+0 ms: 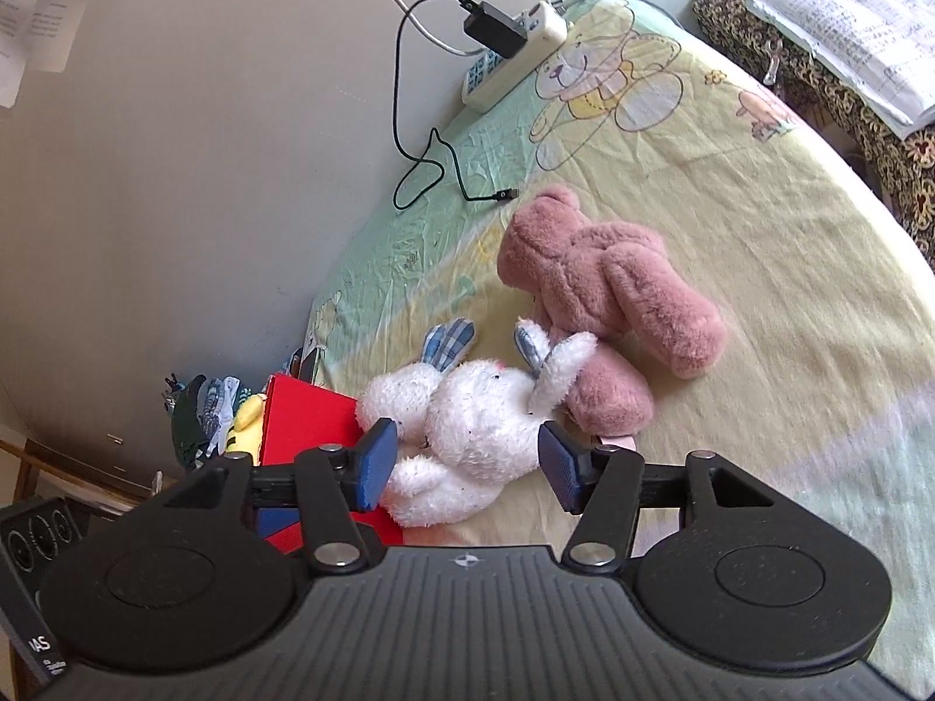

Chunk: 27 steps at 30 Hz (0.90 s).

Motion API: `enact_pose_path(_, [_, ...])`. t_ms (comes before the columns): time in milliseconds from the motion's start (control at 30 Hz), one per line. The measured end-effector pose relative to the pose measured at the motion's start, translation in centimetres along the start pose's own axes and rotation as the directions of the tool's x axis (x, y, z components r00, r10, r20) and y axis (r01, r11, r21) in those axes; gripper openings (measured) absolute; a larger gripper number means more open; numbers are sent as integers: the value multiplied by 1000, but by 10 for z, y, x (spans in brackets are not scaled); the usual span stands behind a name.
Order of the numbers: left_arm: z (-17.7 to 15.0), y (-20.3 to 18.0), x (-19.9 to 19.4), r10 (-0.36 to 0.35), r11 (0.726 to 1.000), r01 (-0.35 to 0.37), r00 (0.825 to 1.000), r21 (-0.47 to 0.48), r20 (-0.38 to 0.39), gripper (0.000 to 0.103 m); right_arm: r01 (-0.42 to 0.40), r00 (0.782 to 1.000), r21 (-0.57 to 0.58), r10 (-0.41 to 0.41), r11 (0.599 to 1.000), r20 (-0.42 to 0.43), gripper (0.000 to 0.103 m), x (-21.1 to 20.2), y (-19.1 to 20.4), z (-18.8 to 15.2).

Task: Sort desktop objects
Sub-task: 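Move the right gripper to the white bunny with blue plaid ears, then close the right gripper on the white bunny's body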

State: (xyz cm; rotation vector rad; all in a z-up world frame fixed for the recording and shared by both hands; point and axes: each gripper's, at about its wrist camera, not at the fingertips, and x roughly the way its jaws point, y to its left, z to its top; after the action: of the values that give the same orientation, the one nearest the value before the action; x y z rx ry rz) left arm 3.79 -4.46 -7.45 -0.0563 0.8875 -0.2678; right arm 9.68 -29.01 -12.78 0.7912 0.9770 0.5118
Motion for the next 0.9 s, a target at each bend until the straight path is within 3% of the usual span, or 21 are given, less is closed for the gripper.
enact_pose_path(233, [2, 23, 41, -35, 996, 31, 998, -79, -55, 97, -28, 997, 158, 38, 987, -64, 66, 22, -12, 3])
enact_pose_path(500, [-10, 15, 63, -83, 995, 74, 989, -74, -125, 97, -17, 994, 200, 38, 980, -105, 71, 39, -18, 9])
enact_pose_path(767, [-22, -1, 64, -139, 989, 129, 977, -75, -160, 99, 33, 988, 136, -12, 990, -154, 74, 41, -20, 11])
enact_pose_path(900, [-26, -5, 59, -163, 986, 155, 971, -60, -176, 99, 57, 981, 85, -40, 995, -190, 67, 43, -22, 12])
